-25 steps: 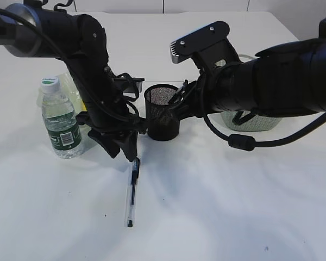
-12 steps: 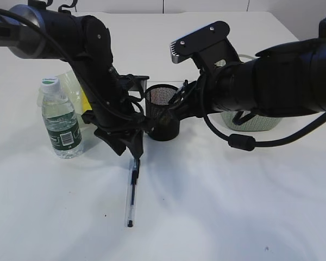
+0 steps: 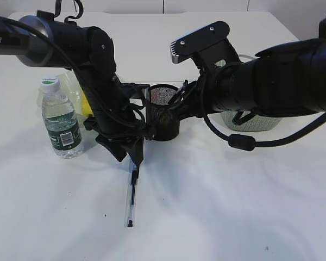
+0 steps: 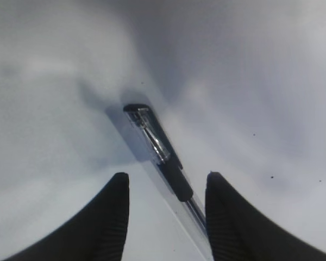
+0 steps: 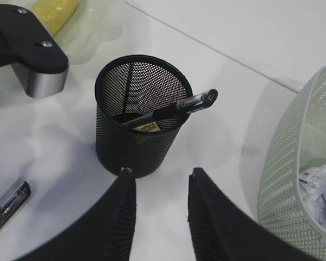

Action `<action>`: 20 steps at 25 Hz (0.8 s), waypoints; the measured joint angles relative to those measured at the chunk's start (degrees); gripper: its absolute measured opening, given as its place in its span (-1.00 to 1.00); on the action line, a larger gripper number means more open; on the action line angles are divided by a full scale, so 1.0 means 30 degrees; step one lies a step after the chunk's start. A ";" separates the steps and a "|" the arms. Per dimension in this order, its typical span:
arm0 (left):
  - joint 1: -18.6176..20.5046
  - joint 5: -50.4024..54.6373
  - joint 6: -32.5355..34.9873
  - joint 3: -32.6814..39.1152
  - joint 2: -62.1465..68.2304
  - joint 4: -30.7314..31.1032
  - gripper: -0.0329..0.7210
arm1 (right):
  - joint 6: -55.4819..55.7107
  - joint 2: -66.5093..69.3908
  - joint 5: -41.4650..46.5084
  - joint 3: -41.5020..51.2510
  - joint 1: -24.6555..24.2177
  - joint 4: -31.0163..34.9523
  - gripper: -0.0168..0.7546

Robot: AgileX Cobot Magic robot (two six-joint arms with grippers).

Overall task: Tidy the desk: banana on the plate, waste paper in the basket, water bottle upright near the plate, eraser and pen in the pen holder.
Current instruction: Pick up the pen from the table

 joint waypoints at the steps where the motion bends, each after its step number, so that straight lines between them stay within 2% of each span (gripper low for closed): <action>1: 0.0000 0.0000 0.0000 0.0000 0.0036 0.0000 -0.06 | 0.0000 0.0000 0.0000 0.0000 0.0000 0.0000 -0.31; 20: 0.0000 -0.0080 0.0000 -0.0008 0.0589 -0.0424 -0.06 | 0.0000 0.0000 0.0000 0.0000 0.0000 0.0000 -0.31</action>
